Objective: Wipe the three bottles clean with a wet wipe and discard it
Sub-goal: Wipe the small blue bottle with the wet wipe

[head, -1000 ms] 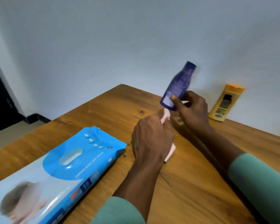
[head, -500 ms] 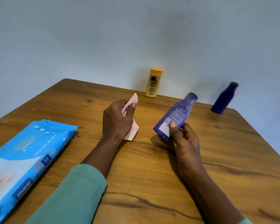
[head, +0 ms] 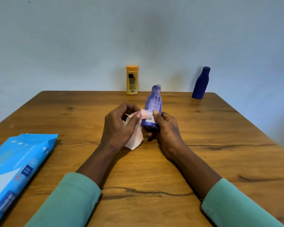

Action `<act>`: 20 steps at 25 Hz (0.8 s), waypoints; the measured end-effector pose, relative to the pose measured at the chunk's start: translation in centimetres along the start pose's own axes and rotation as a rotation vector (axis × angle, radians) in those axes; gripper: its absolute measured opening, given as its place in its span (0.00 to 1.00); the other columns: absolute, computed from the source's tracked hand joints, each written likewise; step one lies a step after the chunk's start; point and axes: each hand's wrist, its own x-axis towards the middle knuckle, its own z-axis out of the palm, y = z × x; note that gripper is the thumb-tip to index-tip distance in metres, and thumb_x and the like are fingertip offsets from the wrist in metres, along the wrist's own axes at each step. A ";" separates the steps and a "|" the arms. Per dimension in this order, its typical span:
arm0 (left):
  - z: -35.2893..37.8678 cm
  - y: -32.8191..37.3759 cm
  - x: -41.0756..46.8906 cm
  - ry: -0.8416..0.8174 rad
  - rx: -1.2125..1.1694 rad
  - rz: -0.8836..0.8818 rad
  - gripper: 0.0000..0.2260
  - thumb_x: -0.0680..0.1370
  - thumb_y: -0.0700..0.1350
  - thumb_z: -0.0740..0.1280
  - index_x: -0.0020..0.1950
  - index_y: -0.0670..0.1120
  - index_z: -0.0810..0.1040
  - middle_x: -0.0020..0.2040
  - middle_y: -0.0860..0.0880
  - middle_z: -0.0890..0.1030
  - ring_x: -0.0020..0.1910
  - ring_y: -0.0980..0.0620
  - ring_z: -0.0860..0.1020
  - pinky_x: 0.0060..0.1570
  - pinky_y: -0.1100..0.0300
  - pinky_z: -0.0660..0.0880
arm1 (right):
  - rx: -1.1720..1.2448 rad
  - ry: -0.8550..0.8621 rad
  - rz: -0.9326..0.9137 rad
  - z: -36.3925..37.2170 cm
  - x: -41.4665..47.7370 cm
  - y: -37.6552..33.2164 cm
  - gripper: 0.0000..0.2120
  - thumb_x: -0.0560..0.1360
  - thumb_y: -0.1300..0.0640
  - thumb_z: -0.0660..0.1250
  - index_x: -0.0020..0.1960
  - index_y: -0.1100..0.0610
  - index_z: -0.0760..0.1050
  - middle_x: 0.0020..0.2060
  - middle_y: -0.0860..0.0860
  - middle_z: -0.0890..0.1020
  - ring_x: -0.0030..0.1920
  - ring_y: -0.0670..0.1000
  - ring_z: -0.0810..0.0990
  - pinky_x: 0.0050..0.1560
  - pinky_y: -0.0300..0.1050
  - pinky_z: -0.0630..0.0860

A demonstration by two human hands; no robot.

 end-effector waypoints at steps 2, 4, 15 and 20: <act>0.5 0.2 -0.2 -0.018 0.021 0.037 0.04 0.79 0.44 0.74 0.53 0.50 0.86 0.51 0.56 0.86 0.50 0.58 0.84 0.47 0.53 0.83 | -0.002 0.014 -0.007 -0.1 0.2 -0.1 0.15 0.85 0.51 0.62 0.63 0.59 0.79 0.50 0.61 0.87 0.42 0.56 0.85 0.34 0.45 0.79; 0.9 0.2 -0.4 -0.050 -0.010 0.043 0.03 0.77 0.46 0.76 0.49 0.49 0.87 0.49 0.55 0.86 0.49 0.57 0.84 0.46 0.54 0.83 | 0.009 0.030 -0.002 -0.3 0.3 -0.2 0.15 0.86 0.50 0.61 0.65 0.58 0.78 0.53 0.60 0.87 0.48 0.56 0.86 0.38 0.46 0.81; 1.1 -0.3 0.5 0.065 -0.410 -0.232 0.05 0.74 0.41 0.79 0.48 0.44 0.87 0.47 0.51 0.89 0.47 0.53 0.87 0.47 0.52 0.85 | -0.077 -0.119 -0.016 0.0 0.7 -0.1 0.19 0.86 0.47 0.59 0.68 0.60 0.76 0.45 0.58 0.82 0.31 0.50 0.75 0.27 0.42 0.71; 1.9 -0.5 0.3 -0.143 -0.364 -0.239 0.04 0.73 0.41 0.80 0.46 0.44 0.88 0.45 0.50 0.89 0.46 0.53 0.87 0.45 0.57 0.84 | 0.178 -0.010 0.048 -0.5 1.2 -0.6 0.16 0.86 0.52 0.59 0.65 0.61 0.76 0.53 0.61 0.86 0.53 0.58 0.86 0.54 0.56 0.84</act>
